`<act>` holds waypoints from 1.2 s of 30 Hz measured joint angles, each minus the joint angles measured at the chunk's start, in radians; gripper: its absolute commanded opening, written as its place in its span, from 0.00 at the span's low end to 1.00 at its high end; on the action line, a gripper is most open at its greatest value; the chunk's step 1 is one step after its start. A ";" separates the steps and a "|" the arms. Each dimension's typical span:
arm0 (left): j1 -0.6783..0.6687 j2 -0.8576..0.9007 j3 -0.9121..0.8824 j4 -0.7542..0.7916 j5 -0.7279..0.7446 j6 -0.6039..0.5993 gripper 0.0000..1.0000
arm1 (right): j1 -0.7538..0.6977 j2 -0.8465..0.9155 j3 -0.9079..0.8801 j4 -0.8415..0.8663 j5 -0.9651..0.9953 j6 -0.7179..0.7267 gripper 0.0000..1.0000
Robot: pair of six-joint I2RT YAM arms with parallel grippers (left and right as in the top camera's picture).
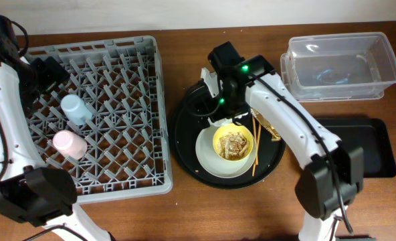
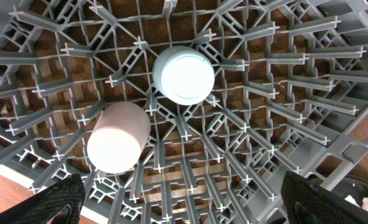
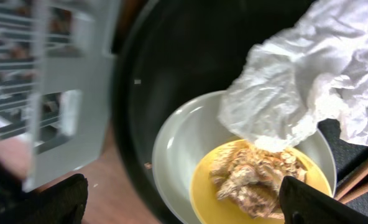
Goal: Sort waste into correct bins and load items into the dishwasher rack
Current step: 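Reach the right gripper to the crumpled white tissue and grasp it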
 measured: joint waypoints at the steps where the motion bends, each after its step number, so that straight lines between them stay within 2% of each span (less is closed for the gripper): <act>1: 0.000 0.000 0.000 0.000 0.000 0.000 0.99 | 0.001 0.013 0.000 0.000 0.032 0.003 0.93; 6: 0.000 0.000 0.000 0.000 0.000 0.000 0.99 | 0.034 0.067 0.000 -0.007 0.251 -0.015 0.89; 9: 0.000 0.000 0.000 0.000 0.000 0.000 1.00 | 0.096 0.089 0.000 0.013 0.357 -0.037 0.81; 14: 0.000 0.000 0.000 0.000 0.000 0.000 0.99 | 0.194 0.106 0.000 0.077 0.430 -0.085 0.74; 18: 0.000 0.000 0.000 0.000 0.000 0.000 0.99 | 0.206 0.143 0.000 0.088 0.492 -0.097 0.74; 19: 0.000 0.000 0.000 0.000 0.000 0.000 0.99 | 0.204 0.156 0.000 0.087 0.510 -0.098 0.71; 22: 0.000 0.000 0.000 0.000 0.000 0.000 0.99 | 0.195 0.191 0.000 0.089 0.548 -0.105 0.45; 24: 0.000 0.000 0.000 0.000 0.000 0.000 0.99 | 0.192 0.205 0.000 0.095 0.565 -0.105 0.04; 32: 0.000 0.000 0.000 0.000 0.000 0.000 0.99 | 0.192 0.205 0.005 0.061 0.596 -0.090 0.04; 36: 0.000 0.000 0.000 0.000 0.000 0.000 0.99 | 0.190 0.207 0.126 -0.032 0.631 -0.014 0.04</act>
